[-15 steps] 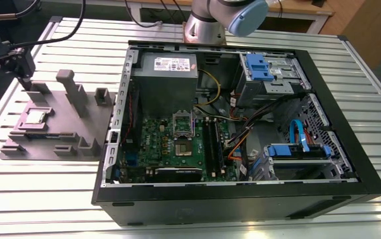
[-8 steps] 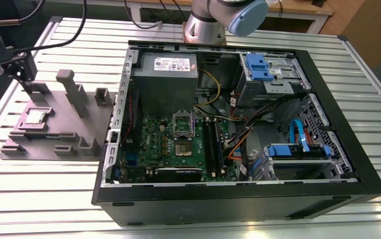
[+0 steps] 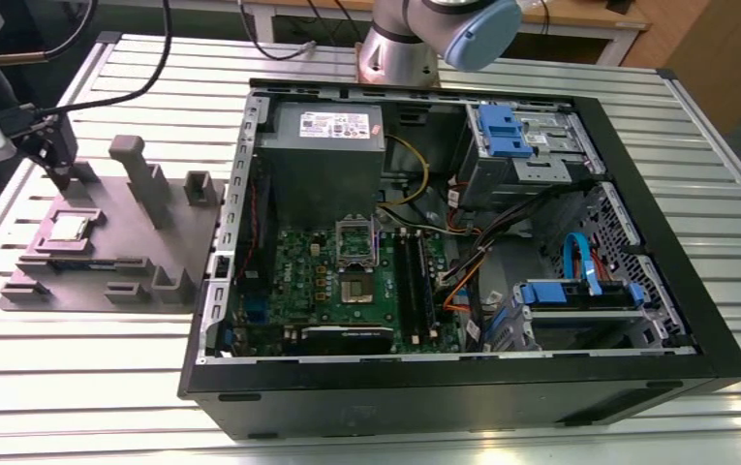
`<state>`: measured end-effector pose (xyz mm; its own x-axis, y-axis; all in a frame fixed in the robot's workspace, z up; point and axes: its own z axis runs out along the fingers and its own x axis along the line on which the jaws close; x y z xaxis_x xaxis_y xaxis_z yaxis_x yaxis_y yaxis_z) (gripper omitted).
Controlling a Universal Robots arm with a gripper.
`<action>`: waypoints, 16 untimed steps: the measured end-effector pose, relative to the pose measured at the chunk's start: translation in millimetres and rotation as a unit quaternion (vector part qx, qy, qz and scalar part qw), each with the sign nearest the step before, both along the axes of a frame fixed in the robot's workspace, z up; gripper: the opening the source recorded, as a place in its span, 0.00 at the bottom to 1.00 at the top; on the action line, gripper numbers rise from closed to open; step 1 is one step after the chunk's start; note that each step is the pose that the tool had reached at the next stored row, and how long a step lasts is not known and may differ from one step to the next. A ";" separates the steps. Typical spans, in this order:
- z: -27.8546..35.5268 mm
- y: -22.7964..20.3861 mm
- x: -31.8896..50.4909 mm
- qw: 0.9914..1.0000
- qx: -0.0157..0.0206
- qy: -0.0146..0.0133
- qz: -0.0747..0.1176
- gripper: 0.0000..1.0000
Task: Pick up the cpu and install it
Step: 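Pick up the cpu and move it towards the insertion slot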
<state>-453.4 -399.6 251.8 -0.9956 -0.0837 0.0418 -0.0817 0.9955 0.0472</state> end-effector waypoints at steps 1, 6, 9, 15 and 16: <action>-0.8 -0.1 0.0 1.000 0.000 0.000 0.000 0.71; -1.3 -0.1 0.0 1.000 0.000 0.000 0.000 0.71; -1.3 -0.1 0.0 1.000 0.000 0.000 0.000 0.71; -1.3 -0.1 0.0 1.000 0.000 -0.002 0.000 0.71; -1.3 -0.1 0.0 1.000 0.000 -0.003 0.000 0.71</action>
<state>-453.4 -399.8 250.5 -0.9959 -0.0837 0.0356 -0.0820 0.9955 0.0467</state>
